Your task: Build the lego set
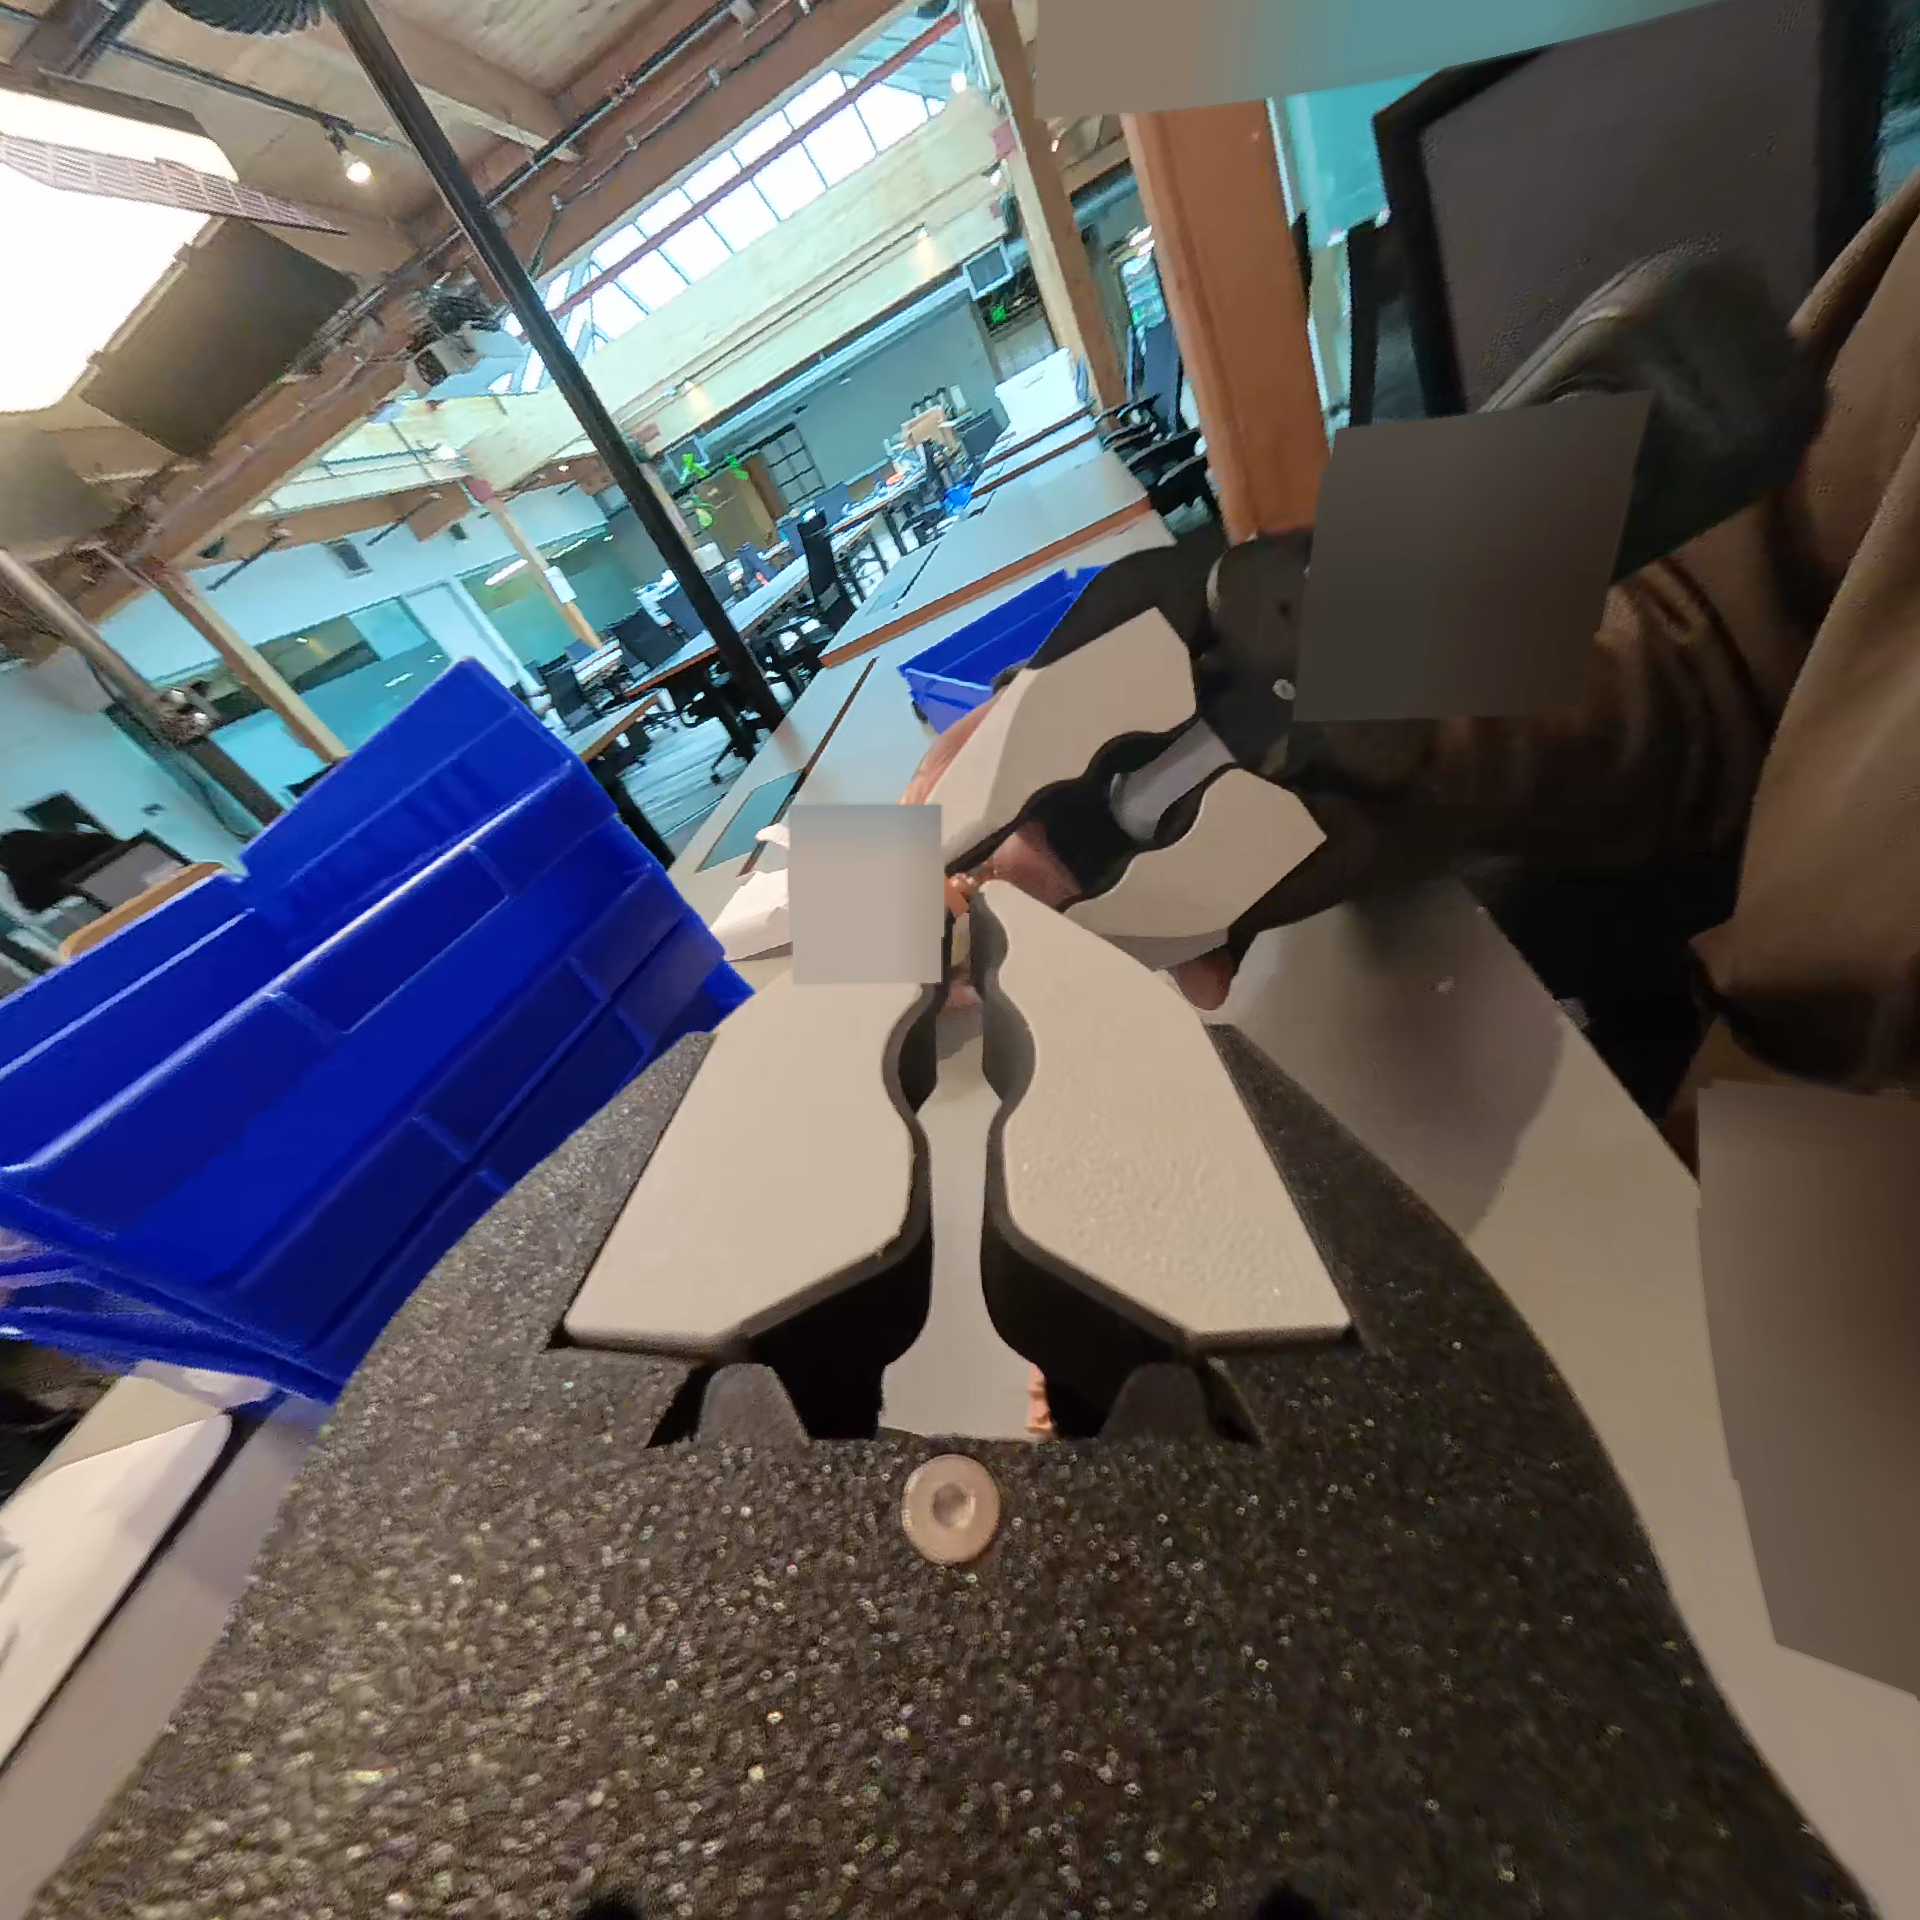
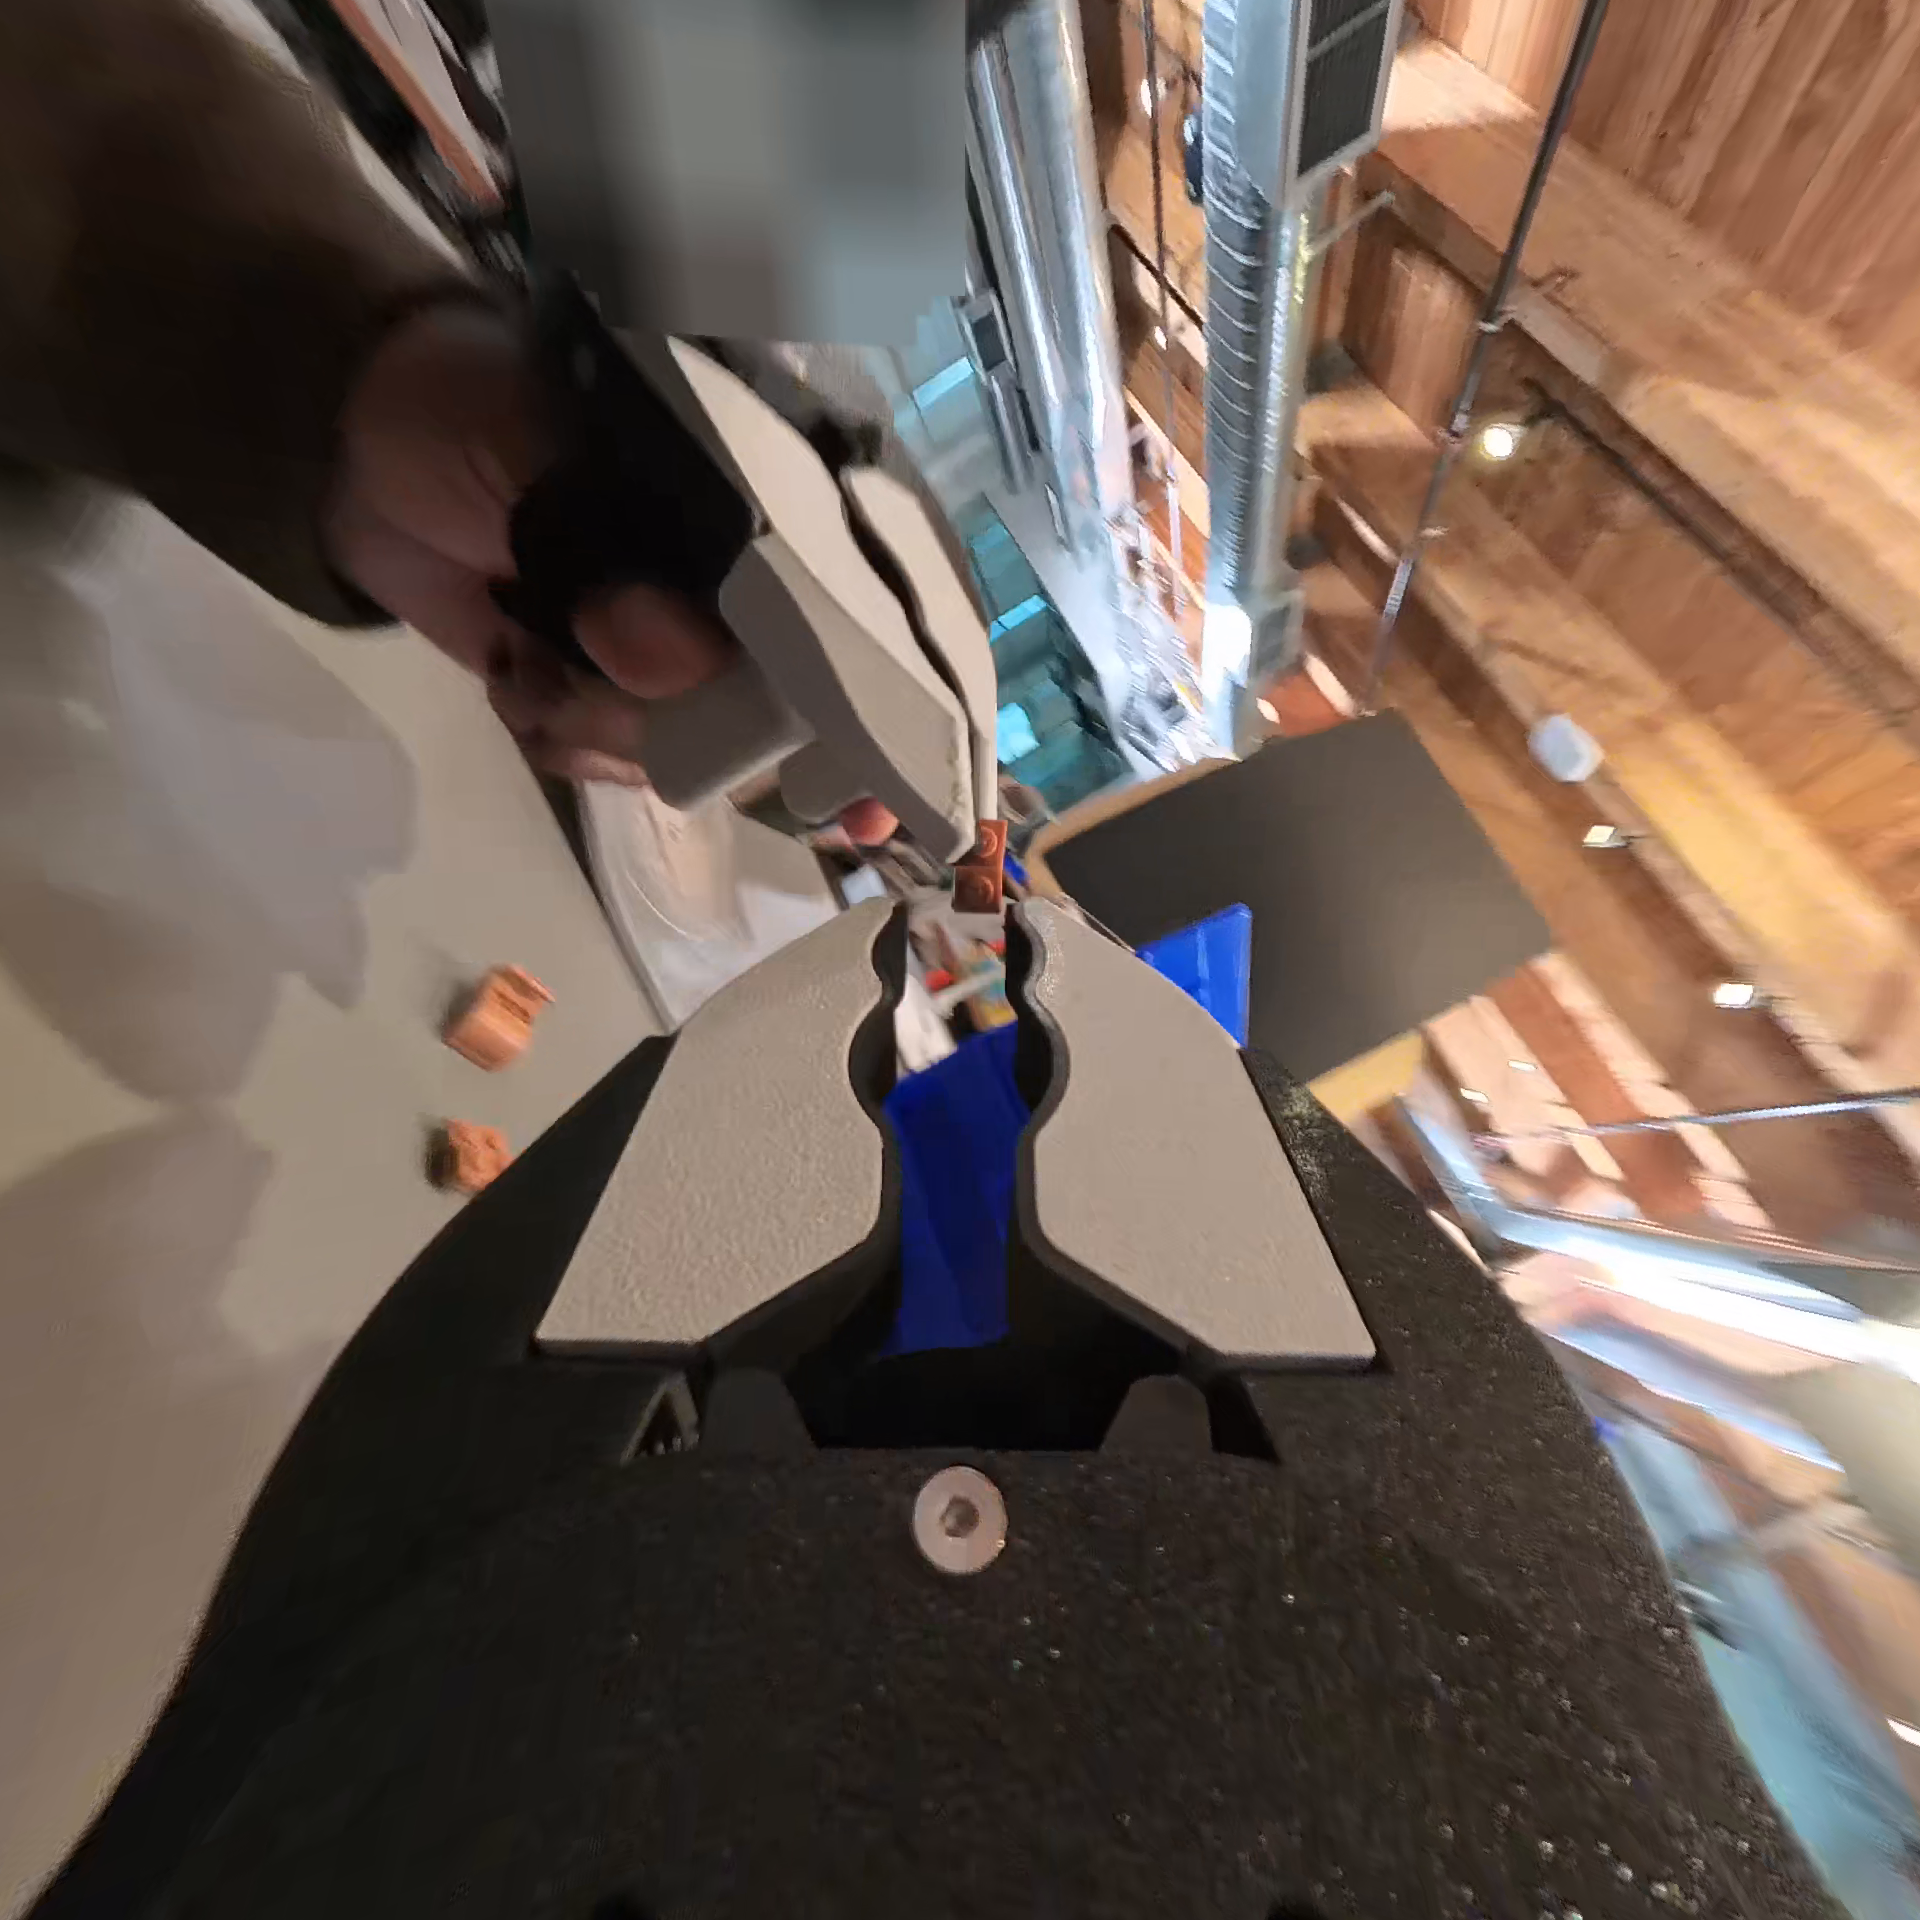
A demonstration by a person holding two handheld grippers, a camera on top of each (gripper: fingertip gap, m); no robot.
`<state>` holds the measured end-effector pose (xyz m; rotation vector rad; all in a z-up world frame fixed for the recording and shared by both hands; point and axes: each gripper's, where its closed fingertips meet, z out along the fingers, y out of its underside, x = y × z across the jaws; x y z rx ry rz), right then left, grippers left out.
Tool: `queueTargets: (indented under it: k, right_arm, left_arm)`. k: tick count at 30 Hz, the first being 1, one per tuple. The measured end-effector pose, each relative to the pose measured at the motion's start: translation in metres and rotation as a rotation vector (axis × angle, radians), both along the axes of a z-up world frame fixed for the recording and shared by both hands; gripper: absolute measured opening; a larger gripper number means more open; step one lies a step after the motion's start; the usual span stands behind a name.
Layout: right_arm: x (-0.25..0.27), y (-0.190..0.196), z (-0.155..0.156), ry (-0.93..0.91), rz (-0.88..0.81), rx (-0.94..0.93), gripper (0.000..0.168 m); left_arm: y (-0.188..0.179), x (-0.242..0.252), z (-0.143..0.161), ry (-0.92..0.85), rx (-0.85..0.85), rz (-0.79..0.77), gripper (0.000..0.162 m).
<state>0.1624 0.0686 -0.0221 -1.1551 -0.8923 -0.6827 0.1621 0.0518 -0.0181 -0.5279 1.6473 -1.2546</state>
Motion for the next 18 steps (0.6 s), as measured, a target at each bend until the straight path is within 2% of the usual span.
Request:
queueTargets:
  k: [7,18]
  right_arm:
    - [0.012,0.006,-0.001,-0.054,-0.133,0.035,0.015]
    - [0.016,0.009,-0.004,-0.084,-0.198,0.037,0.009]
  left_arm:
    - [-0.001,0.007,-0.008,-0.019,0.116,0.093,0.003]
    - [-0.004,0.013,-0.012,-0.043,0.200,0.165,0.003]
